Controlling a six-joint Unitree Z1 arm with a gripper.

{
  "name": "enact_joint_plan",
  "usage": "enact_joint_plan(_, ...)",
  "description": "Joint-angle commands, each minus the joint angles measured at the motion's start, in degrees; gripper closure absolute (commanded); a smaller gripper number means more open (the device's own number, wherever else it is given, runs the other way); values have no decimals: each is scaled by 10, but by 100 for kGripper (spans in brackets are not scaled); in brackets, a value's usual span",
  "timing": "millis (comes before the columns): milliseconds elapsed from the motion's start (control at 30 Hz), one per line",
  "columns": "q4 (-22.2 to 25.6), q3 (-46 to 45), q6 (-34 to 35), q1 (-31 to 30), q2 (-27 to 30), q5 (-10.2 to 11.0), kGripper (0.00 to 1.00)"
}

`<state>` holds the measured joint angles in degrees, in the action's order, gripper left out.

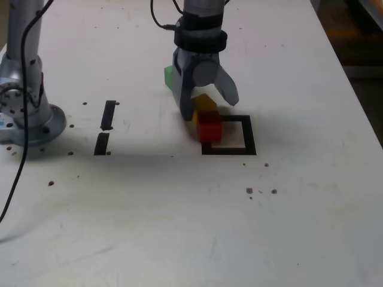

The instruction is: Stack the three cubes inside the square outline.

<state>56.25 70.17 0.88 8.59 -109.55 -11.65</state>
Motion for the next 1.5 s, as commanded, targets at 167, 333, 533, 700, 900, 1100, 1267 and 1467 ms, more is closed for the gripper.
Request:
enact_joint_plan(167,-10,-4,3,-1,4,-4,81)
enact_joint_plan(333,-15,-4,3,-1,6,-7,87)
enact_joint_plan(533,-18,-1,4,-1,8,-7,92)
enact_joint_plan(700,-20,6,5,-1,12,-1,94)
enact_joint_plan(900,-6,24,15,-1,21,23,94)
enact_joint_plan(1100,12,40,20,-1,25,46,94)
enact_joint_plan(1267,20,65,9,3,19,72,94)
enact_joint_plan(1467,28,94,-52,22,4,81,94)
